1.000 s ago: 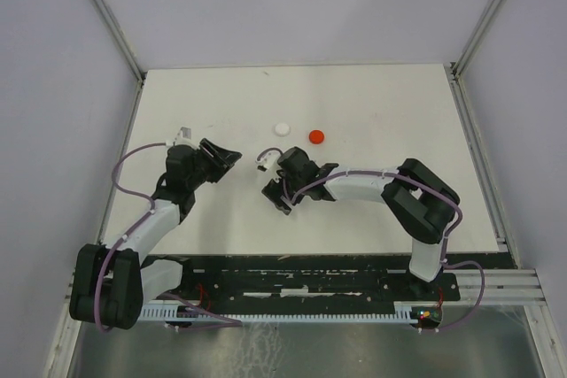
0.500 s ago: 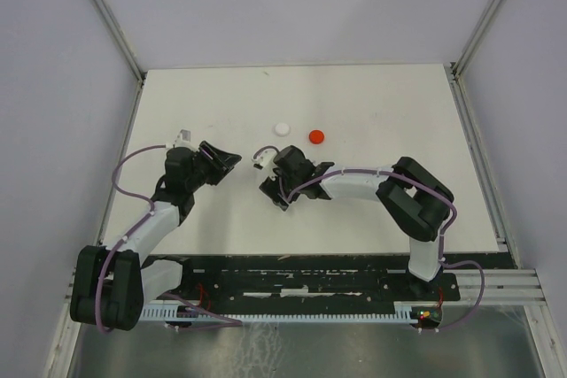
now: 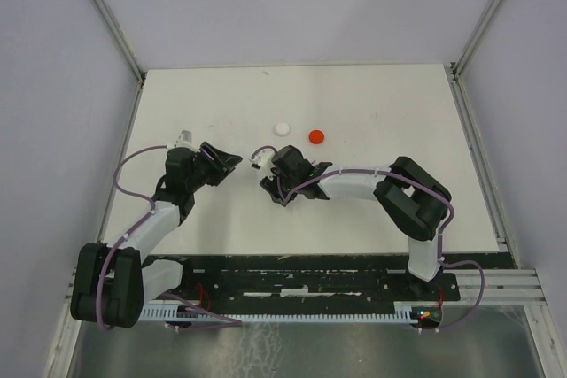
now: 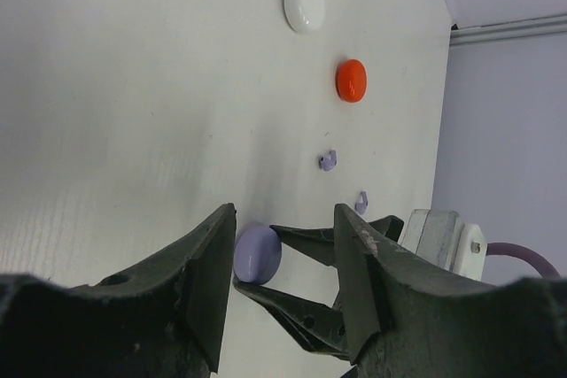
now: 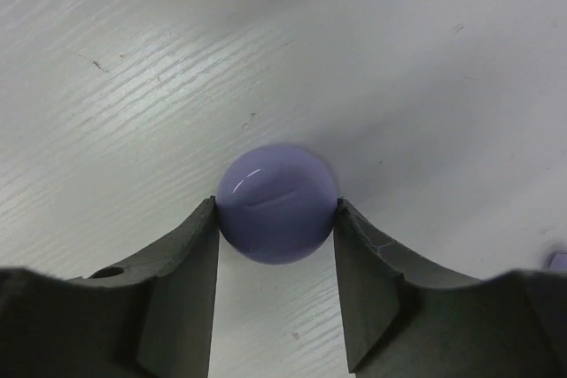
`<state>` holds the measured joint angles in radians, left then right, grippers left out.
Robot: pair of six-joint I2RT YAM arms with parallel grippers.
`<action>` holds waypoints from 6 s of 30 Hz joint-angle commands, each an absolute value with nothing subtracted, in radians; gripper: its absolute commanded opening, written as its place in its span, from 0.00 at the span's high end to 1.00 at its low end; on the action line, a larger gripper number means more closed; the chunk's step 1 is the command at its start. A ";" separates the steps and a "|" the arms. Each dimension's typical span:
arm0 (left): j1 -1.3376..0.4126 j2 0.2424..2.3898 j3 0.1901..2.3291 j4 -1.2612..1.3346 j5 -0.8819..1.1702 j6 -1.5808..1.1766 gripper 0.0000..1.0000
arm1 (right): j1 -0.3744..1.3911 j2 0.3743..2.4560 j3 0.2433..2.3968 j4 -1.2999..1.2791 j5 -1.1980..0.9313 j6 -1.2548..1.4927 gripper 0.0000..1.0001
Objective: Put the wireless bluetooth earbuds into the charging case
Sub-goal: Pick up the charging case at the center of the board, then open the charging case, then pick up the earbud from the center of the board.
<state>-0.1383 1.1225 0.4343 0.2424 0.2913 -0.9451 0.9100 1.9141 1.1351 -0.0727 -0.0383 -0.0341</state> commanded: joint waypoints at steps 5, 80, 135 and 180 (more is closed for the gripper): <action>-0.128 1.154 0.428 0.327 0.341 -0.980 0.45 | 0.916 1.910 1.128 -0.069 0.007 -0.067 0.66; -0.367 1.570 0.509 0.842 0.749 -1.091 0.79 | 0.738 1.586 1.077 -0.056 -0.318 -0.001 0.68; -0.410 1.649 0.675 0.858 0.745 -1.142 0.97 | 0.620 1.555 1.009 -0.065 -0.081 0.244 0.00; -0.231 1.616 0.493 1.204 0.689 -1.381 0.97 | 0.651 1.921 1.239 -0.255 0.257 0.056 0.04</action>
